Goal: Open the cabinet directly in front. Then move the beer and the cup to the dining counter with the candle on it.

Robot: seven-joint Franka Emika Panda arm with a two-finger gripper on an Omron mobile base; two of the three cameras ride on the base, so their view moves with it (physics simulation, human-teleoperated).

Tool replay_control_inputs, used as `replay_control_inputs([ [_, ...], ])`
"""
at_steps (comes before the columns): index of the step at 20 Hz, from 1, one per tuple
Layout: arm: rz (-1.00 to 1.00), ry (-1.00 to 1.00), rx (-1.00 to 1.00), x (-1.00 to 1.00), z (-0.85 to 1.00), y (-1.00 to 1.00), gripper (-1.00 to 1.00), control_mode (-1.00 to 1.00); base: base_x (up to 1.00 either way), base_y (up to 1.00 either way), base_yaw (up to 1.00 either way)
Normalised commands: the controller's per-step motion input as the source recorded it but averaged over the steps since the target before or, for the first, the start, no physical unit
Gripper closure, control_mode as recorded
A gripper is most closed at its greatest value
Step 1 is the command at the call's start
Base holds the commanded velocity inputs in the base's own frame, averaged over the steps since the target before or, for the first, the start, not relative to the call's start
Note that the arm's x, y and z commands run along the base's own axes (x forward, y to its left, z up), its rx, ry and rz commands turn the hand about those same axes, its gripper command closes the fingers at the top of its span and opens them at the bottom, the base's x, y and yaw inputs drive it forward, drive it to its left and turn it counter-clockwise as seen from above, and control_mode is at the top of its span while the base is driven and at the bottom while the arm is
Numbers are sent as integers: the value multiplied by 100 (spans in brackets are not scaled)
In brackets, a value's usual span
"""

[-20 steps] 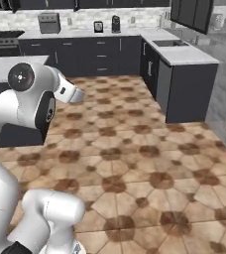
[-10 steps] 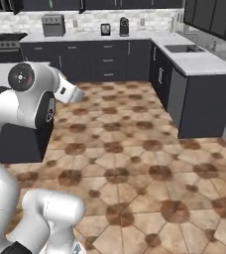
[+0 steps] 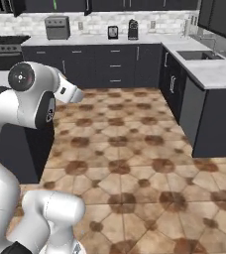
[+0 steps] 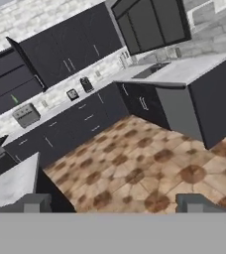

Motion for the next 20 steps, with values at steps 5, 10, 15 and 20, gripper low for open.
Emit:
replay_control_inputs([
  [5, 0, 0, 0, 0, 0, 0, -100, 100, 100, 0, 9],
  [10, 0, 0, 0, 0, 0, 0, -100, 100, 100, -4, 6],
  [15, 0, 0, 0, 0, 0, 0, -100, 100, 100, -26, 0],
  [20, 0, 0, 0, 0, 0, 0, -100, 100, 100, -28, 0],
])
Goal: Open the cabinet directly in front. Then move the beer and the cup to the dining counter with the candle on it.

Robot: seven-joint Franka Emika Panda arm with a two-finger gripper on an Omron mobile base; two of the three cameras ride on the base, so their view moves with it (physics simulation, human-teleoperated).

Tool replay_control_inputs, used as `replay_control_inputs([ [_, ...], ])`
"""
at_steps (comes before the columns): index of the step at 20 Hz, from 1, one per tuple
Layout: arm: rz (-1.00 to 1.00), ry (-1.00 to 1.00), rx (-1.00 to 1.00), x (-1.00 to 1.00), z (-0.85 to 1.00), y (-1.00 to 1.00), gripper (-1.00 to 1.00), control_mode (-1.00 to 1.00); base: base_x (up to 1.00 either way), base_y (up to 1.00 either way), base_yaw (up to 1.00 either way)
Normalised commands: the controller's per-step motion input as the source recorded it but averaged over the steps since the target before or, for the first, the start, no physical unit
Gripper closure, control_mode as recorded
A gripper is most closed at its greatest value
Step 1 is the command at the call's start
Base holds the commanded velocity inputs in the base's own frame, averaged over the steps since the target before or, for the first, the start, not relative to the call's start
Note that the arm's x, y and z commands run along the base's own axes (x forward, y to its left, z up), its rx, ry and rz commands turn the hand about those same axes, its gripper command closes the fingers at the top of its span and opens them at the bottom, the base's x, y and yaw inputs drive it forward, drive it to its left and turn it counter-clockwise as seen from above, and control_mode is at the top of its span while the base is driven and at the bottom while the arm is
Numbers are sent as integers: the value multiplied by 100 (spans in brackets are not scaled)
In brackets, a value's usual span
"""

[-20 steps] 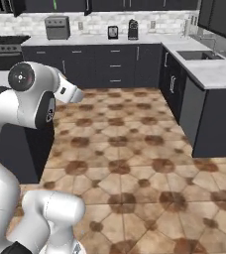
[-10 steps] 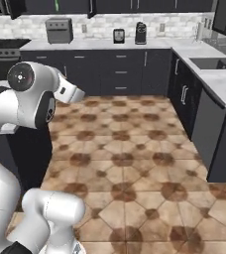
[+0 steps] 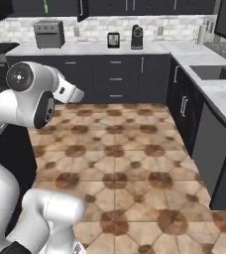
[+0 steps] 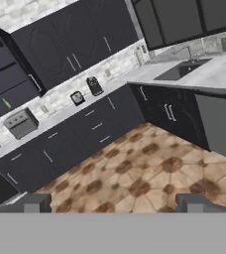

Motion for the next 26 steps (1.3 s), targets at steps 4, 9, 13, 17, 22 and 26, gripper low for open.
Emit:
replay_control_inputs([
  [4, 0, 0, 0, 0, 0, 0, -100, 100, 100, -30, 0],
  [9, 0, 0, 0, 0, 0, 0, -100, 100, 100, -16, 3],
  [13, 0, 0, 0, 0, 0, 0, -100, 100, 100, 0, 9],
  [17, 0, 0, 0, 0, 0, 0, -100, 100, 100, 0, 8],
  [22, 0, 0, 0, 0, 0, 0, -100, 100, 100, 0, 7],
  [26, 0, 0, 0, 0, 0, 0, -100, 100, 100, 0, 7],
])
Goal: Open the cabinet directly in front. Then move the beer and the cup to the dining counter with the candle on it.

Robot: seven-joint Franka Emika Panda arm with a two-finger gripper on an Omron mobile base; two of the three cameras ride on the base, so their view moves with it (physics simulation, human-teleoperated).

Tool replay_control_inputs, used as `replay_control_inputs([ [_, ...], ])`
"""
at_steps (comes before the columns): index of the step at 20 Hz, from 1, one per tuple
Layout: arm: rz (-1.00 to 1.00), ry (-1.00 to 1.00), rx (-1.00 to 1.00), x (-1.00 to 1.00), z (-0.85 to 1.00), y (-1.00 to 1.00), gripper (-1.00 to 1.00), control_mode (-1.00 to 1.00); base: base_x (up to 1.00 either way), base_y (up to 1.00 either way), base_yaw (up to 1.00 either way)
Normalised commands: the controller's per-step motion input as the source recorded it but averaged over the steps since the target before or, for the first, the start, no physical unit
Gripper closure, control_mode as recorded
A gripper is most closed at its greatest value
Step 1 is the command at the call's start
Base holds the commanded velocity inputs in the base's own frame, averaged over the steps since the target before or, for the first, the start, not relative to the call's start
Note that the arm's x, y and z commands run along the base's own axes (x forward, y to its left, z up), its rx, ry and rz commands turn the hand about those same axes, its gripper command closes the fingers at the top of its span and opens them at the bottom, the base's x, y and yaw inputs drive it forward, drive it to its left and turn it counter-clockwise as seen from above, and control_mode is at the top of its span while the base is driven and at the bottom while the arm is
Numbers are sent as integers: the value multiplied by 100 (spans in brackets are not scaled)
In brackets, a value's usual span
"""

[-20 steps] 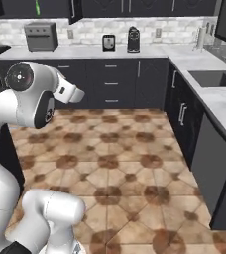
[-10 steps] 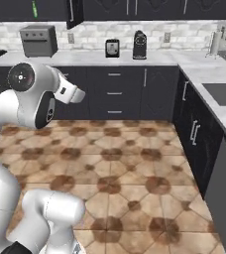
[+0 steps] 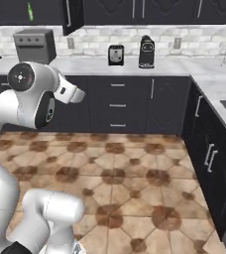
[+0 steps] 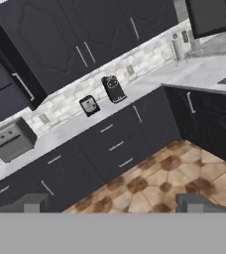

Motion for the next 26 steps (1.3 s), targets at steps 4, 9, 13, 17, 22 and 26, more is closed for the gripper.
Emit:
replay_control_inputs([
  [4, 0, 0, 0, 0, 0, 0, -100, 100, 100, 0, 8],
  [9, 0, 0, 0, 0, 0, 0, -100, 100, 98, 6, 6],
  [13, 0, 0, 0, 0, 0, 0, -100, 100, 50, 48, 4],
  [17, 0, 0, 0, 0, 0, 0, -100, 100, -24, 80, 2],
  [22, 0, 0, 0, 0, 0, 0, -100, 100, -8, 86, 3],
  [26, 0, 0, 0, 0, 0, 0, -100, 100, 32, 91, 6],
])
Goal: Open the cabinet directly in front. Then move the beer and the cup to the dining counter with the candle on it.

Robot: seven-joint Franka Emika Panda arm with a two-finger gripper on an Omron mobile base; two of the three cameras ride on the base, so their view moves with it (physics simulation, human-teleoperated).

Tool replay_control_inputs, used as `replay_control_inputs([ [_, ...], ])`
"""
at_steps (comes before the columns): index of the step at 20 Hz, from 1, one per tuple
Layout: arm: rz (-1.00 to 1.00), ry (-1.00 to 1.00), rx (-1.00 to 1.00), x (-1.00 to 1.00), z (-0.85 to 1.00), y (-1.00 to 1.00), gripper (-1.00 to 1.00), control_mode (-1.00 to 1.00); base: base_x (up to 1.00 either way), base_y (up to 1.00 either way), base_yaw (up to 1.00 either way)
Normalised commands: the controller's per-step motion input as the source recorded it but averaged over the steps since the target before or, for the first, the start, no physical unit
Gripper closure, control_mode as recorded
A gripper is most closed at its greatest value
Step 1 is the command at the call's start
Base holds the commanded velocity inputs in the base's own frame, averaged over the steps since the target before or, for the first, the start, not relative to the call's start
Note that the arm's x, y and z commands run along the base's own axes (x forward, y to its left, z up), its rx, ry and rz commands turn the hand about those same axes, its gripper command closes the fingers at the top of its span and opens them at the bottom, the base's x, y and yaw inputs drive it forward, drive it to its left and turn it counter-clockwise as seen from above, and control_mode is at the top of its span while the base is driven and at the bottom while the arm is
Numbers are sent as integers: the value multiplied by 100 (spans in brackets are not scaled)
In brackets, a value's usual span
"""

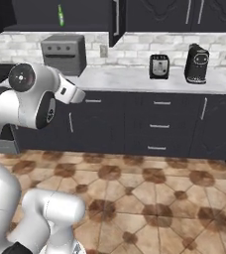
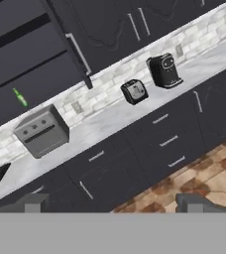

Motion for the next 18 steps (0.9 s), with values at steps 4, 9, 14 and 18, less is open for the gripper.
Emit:
replay_control_inputs([
  [4, 0, 0, 0, 0, 0, 0, -100, 100, 51, 92, 6],
  [9, 0, 0, 0, 0, 0, 0, -100, 100, 90, 71, 7],
  [14, 0, 0, 0, 0, 0, 0, -100, 100, 100, 57, 6],
  [18, 0, 0, 0, 0, 0, 0, -100, 100, 100, 11, 3],
])
